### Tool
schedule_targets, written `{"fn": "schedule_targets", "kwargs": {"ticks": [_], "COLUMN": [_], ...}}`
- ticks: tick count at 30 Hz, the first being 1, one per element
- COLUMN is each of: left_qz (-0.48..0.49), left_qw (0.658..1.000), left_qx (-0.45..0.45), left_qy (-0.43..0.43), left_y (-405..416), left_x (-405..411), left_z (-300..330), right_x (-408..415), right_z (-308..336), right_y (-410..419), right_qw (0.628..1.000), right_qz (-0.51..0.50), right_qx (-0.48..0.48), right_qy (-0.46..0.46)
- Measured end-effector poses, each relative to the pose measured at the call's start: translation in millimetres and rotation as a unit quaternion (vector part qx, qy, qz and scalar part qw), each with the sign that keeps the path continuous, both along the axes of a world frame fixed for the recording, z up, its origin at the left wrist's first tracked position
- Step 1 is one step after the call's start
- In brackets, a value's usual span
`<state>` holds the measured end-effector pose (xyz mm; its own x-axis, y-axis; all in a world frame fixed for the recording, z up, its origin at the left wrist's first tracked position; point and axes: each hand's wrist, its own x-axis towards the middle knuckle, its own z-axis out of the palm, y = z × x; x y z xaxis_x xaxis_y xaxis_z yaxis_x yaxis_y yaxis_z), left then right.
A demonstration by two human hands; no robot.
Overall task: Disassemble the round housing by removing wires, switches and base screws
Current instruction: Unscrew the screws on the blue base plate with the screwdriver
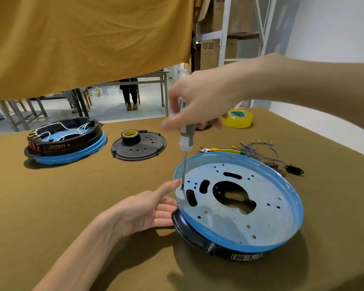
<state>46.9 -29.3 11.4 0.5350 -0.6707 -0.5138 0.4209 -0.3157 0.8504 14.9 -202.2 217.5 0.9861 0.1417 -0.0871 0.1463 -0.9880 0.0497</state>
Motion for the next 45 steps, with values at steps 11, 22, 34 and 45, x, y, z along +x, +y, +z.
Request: {"fn": "schedule_targets", "kwargs": {"ticks": [11,22,34,45], "left_qz": [-0.003,0.000,0.000,0.004], "left_qw": [1.000,1.000,1.000,1.000], "left_qx": [0.000,-0.014,-0.001,0.000], "left_qy": [-0.004,0.011,0.003,-0.001], "left_y": [-0.3,-0.1,-0.6,-0.8], "left_x": [0.5,3.4,2.7,2.2], "left_z": [-1.9,-5.3,-3.7,-3.3], "right_x": [-0.2,-1.6,-4.5,-10.2], "right_z": [0.9,-2.7,3.5,1.6], "right_y": [-6.9,-6.1,-4.9,-14.4], "right_qw": [0.998,0.990,0.994,0.981], "right_qz": [-0.003,0.078,0.105,0.162], "right_qx": [0.063,0.115,-0.002,0.106], "right_qy": [0.028,0.013,-0.018,-0.020]}}
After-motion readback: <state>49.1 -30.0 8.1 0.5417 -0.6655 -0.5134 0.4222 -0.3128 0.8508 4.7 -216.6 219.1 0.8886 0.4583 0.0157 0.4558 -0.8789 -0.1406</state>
